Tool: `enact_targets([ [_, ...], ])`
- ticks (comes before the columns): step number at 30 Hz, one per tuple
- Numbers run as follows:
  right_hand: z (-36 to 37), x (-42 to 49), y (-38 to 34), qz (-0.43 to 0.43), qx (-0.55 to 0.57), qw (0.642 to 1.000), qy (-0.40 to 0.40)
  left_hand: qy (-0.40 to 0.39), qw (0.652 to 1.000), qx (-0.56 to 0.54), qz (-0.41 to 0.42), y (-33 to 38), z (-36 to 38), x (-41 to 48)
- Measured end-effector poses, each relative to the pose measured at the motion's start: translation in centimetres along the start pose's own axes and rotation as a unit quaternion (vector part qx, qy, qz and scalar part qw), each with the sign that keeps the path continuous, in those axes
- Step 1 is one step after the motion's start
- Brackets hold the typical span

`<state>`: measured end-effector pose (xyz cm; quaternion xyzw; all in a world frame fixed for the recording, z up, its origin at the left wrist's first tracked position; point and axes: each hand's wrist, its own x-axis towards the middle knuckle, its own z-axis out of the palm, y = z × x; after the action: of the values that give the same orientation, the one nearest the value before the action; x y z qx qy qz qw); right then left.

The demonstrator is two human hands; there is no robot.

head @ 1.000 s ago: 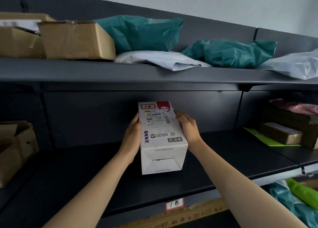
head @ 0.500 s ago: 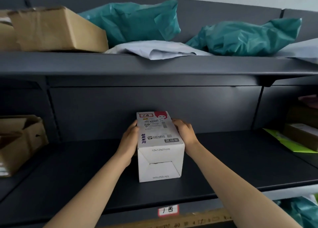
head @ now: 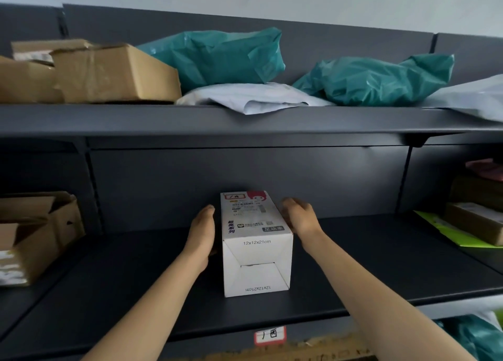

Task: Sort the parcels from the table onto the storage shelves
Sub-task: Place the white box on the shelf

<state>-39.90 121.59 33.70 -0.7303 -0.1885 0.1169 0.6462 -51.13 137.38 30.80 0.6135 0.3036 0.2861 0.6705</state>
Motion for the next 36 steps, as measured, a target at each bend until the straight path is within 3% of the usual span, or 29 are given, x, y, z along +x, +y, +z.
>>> enact_targets([
  [7, -0.4, -3.2, -1.4, -0.099, -0.005, 0.992, 0.075, -0.021, 0.982, 0.037, 0.185, 2.0, -2.0, -2.8],
  [14, 0.4, -8.4, -3.4, -0.207, -0.033, 0.969, 0.129, -0.075, 0.947, 0.069, 0.306, 3.7, -4.4, -7.0],
  [25, -0.5, -17.0, -4.8, -0.3, 0.006, 0.948, 0.106, -0.079, 0.912, 0.085, 0.394, 5.1, -6.9, -15.6],
  [36, -7.4, -27.7, -3.4, -0.308, 0.03, 0.948, 0.072, -0.054, 0.913, 0.082, 0.395, 2.8, -5.1, -28.7],
])
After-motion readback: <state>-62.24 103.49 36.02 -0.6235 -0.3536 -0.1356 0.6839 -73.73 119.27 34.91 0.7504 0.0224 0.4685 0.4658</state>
